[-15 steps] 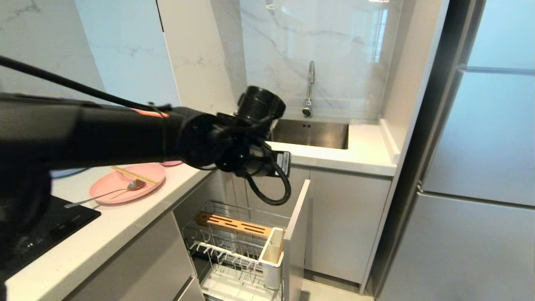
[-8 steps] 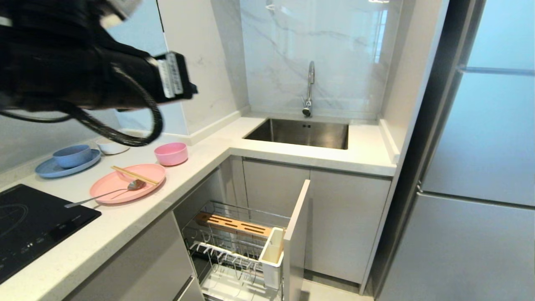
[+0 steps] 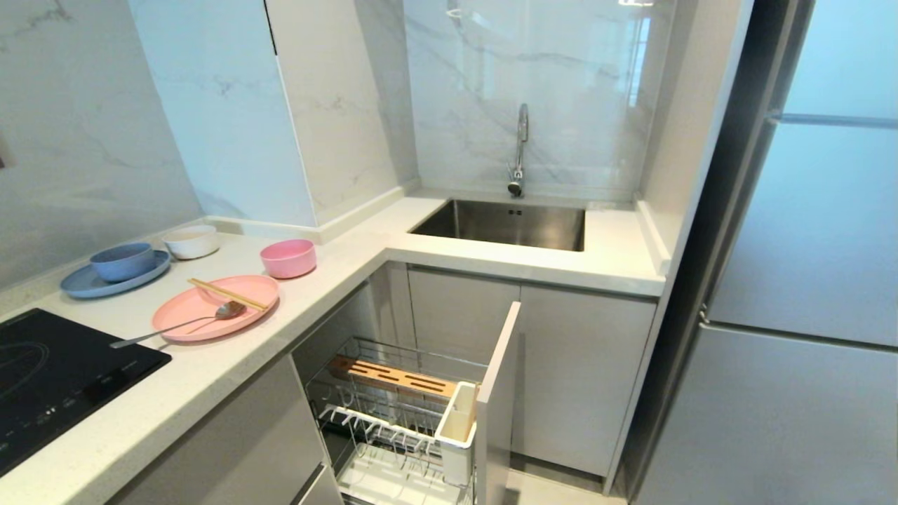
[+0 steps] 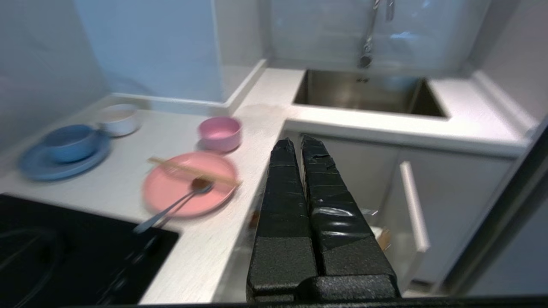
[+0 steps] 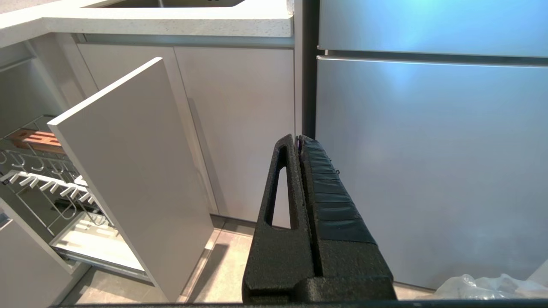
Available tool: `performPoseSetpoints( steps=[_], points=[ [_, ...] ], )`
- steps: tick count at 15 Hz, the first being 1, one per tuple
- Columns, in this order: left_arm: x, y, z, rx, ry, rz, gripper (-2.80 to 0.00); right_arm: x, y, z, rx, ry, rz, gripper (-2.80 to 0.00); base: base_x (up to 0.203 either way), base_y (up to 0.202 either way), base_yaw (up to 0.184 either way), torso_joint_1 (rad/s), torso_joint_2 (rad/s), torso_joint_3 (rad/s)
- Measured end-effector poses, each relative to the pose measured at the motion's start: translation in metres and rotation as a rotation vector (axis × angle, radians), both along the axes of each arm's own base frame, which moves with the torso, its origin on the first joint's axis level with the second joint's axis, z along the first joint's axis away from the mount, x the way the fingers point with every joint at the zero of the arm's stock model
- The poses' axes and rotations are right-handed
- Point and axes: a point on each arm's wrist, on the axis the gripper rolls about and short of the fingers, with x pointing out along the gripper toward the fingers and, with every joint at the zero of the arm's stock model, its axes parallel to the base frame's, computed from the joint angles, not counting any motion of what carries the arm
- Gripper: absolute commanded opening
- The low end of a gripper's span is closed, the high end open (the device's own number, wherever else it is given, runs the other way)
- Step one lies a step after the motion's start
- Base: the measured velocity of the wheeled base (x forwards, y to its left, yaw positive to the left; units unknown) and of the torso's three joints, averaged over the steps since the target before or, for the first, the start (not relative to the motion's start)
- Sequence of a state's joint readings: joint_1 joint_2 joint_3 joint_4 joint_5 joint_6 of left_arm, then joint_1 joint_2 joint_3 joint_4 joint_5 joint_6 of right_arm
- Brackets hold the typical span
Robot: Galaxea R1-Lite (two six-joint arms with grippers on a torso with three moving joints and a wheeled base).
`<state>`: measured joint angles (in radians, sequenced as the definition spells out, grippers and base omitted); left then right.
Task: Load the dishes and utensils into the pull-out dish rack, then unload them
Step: Pick up the bowl and place it in the cupboard
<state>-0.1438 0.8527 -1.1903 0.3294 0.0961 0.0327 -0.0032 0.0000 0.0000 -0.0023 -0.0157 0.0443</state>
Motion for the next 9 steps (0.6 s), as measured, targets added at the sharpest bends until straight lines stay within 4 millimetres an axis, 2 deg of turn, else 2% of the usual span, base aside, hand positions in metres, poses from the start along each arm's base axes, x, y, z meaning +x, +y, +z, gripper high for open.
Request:
performPoseSetpoints(
  steps=[2, 4, 6, 9],
  points=[
    [-0.034, 0.005, -0.036, 0.060, -0.012, 0.031, -2.80, 0.000, 0.000, 0.000, 0.000, 0.000, 0.000, -2.80, 0.000, 0.000, 0.000, 0.000, 0.00, 0.000],
    [-0.055, 0.007, -0.081, 0.089, -0.011, 0.062, -2.80, 0.000, 0.000, 0.000, 0.000, 0.000, 0.000, -2.80, 0.000, 0.000, 0.000, 0.000, 0.00, 0.000],
    [-0.067, 0.007, -0.124, 0.104, -0.028, 0.100, -2.80, 0.000, 0.000, 0.000, 0.000, 0.000, 0.000, -2.80, 0.000, 0.000, 0.000, 0.000, 0.00, 0.000],
    [-0.070, 0.006, -0.176, 0.135, -0.090, 0.135, -2.80, 0.000, 0.000, 0.000, 0.000, 0.000, 0.000, -2.80, 0.000, 0.000, 0.000, 0.000, 0.00, 0.000]
  ],
)
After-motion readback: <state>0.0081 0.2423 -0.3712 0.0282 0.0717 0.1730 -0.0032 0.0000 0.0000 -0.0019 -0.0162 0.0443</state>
